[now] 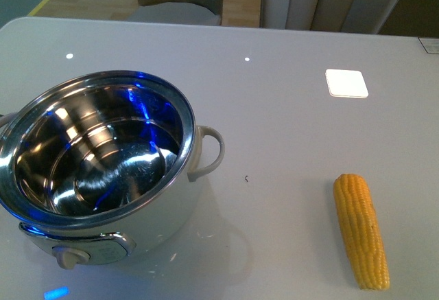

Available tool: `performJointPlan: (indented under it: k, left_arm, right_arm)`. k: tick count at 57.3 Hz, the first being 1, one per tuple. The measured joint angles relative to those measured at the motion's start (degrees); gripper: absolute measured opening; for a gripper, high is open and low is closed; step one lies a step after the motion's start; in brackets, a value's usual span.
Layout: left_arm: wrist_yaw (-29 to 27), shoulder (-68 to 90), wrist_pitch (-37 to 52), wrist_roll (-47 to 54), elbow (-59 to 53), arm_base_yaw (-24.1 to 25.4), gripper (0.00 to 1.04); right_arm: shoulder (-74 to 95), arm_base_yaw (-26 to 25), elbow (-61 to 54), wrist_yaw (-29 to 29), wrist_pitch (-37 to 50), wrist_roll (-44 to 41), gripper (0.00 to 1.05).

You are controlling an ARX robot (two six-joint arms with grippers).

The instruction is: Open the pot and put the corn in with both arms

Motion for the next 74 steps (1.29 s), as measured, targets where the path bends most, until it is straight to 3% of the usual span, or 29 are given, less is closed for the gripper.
performJointPlan:
  k: [9, 26, 42, 54, 59, 64, 68, 74]
  left_arm:
    - [0.81, -8.79, -0.22, -1.77, -6.73, 0.83, 0.98]
    - [3.34, -45.16, -6.16, -6.51, -23.39, 1.64, 0.98]
    - [1.49, -76.32, -23.23, -10.47, -33.18, -2.56, 0.98]
    - [-0.72, -103.01, -43.87, -13.33, -39.87, -7.89, 0.98]
    - [-0.13, -108.15, -47.06, -13.38, -40.44, -8.41, 0.97]
    - [9.18, -110.25, -47.43, -8.52, -40.94, -8.20, 0.82]
    - [9.88, -112.50, -48.96, -6.45, -42.07, -10.12, 0.71]
    - [6.51, -116.69, -51.84, -4.59, -43.56, -13.20, 0.52]
  right_arm:
    - [-0.02, 0.00, 0.00, 0.00, 0.00, 0.00, 0.96]
    - [-0.02, 0.00, 0.00, 0.00, 0.00, 0.00, 0.96]
    - [-0.02, 0.00, 0.00, -0.02, 0.00, 0.00, 0.96]
    - [-0.02, 0.00, 0.00, 0.00, 0.00, 0.00, 0.96]
    - [-0.02, 0.00, 0.00, -0.02, 0.00, 0.00, 0.96]
    - [-0.02, 0.00, 0.00, 0.00, 0.00, 0.00, 0.96]
    - [-0.02, 0.00, 0.00, -0.04, 0.00, 0.00, 0.96]
    - [-0.02, 0.00, 0.00, 0.00, 0.00, 0.00, 0.96]
